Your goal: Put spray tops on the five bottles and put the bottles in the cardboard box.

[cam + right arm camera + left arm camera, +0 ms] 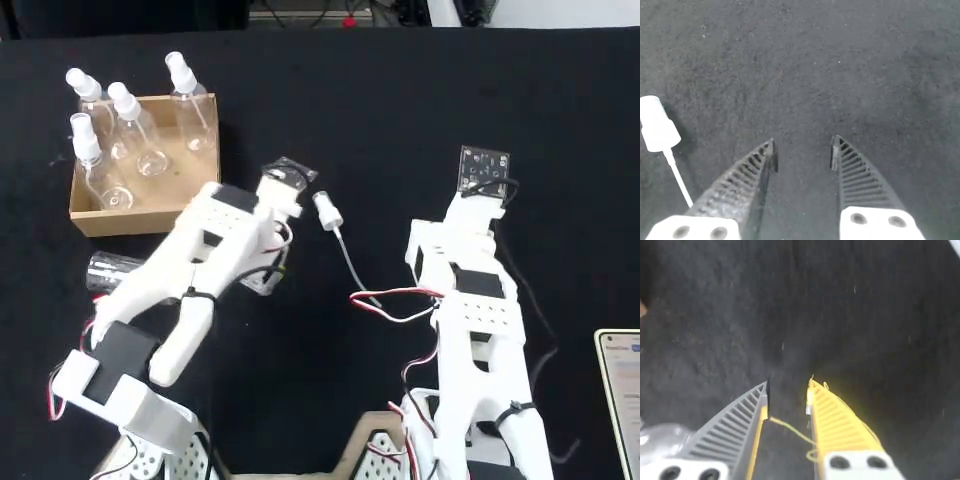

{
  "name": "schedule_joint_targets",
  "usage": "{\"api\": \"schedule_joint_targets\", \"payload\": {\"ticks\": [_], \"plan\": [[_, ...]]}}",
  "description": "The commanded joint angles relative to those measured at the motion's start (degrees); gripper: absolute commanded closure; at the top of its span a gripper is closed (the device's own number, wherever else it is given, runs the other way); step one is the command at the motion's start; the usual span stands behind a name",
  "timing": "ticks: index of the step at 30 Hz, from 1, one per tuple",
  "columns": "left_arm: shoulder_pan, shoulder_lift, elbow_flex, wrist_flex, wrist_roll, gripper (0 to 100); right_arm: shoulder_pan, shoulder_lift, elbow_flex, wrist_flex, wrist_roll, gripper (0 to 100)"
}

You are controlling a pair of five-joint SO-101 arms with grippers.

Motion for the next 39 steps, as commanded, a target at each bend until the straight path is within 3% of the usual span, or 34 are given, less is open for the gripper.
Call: {"api": "schedule_joint_targets", "payload": {"ticks": [1,4,7,11,15,19,23,28,33,39], "plan": [[-4.3,-5.5,-6.9,5.1,-4.6,87,0.8,-1.5,-0.3,-1.6,-0.4,83.1],[-7.2,-9.7,-10.6,8.2,-8.6,87,0.8,-1.5,-0.3,-1.7,-0.4,83.0],[-8.4,-15.1,-15.9,18.8,-14.1,87,0.8,-1.5,-0.3,-1.7,-0.4,83.0],[-13.3,-19.1,-17.3,31.6,-30.9,87,0.8,-1.5,-0.3,-1.8,-0.4,83.0],[-24.6,-19.1,-11.6,31.5,-47.3,84,0.7,-1.5,-0.3,-1.8,-0.4,82.9],[-32.6,-19.7,-7.3,31.2,-58.9,66,0.7,-1.5,-0.3,-1.8,-0.4,82.9],[-35.4,-19.6,-7.1,30.9,-67.7,70,0.7,-1.5,-0.3,-1.8,-0.4,82.9],[-35.6,-19.6,-3.9,27.9,-72.9,69,0.7,-1.5,0.0,-1.8,-0.3,82.9],[-35.3,-19.7,4.1,15.9,-72.5,69,0.7,-1.5,0.1,-1.8,-0.2,82.9],[-34.6,-19.8,9.7,7.0,-69.2,68,0.7,-1.5,0.0,-1.8,-0.1,82.9]]}}
